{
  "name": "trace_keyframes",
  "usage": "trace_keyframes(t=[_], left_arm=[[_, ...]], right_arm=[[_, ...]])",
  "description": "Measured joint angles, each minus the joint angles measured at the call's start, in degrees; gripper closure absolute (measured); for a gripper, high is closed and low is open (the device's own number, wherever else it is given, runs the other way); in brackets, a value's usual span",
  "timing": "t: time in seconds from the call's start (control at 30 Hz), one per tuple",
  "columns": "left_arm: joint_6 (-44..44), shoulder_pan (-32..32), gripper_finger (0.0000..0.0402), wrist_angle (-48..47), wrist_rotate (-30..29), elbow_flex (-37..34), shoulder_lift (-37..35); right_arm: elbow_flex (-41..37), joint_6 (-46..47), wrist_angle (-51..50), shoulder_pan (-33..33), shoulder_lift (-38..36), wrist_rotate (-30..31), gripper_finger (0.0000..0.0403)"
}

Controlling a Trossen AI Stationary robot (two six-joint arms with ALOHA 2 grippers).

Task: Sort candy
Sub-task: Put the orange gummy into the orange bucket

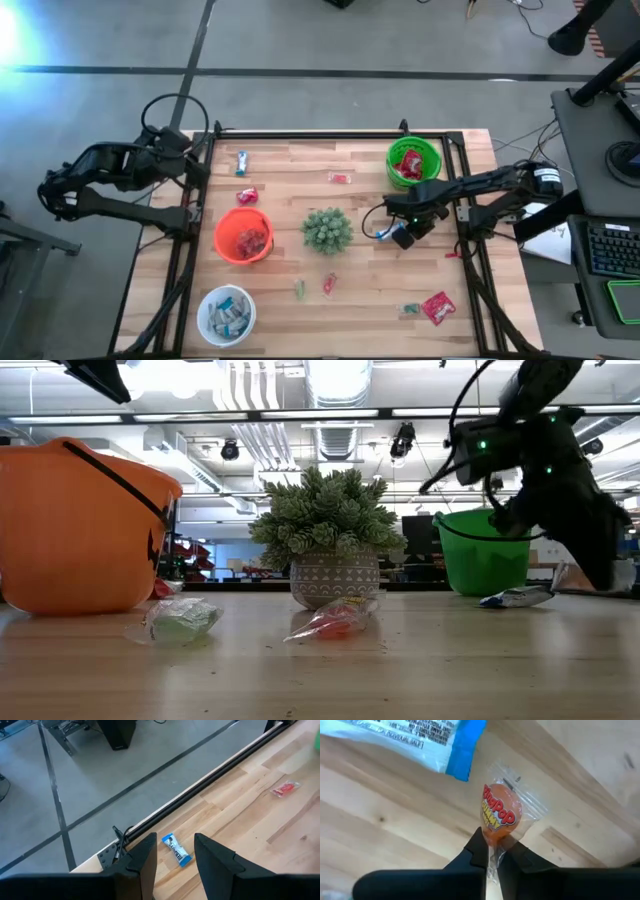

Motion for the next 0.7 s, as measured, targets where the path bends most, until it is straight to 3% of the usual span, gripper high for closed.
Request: trace_keyframes(t=[0.33, 0.57, 0.7], left_arm=[[7.37, 0.01, 0.0288, 8.68, 10.99, 0.00, 0.09], [14.87, 0.00, 0.0288, 16.99, 19.54, 0.00, 0.39], [15.98, 0.00, 0.0288, 20.38, 20.94, 0.02, 0.31]], right_arm=[[8.98, 7.21, -4.49, 3.74, -7.49, 0.15, 0.0392], [20.74, 8.98, -4.04, 5.95, -8.10, 8.31, 0.0392], [28.56, 5.46, -3.39, 6.10, -5.71, 12.08, 0.0392]])
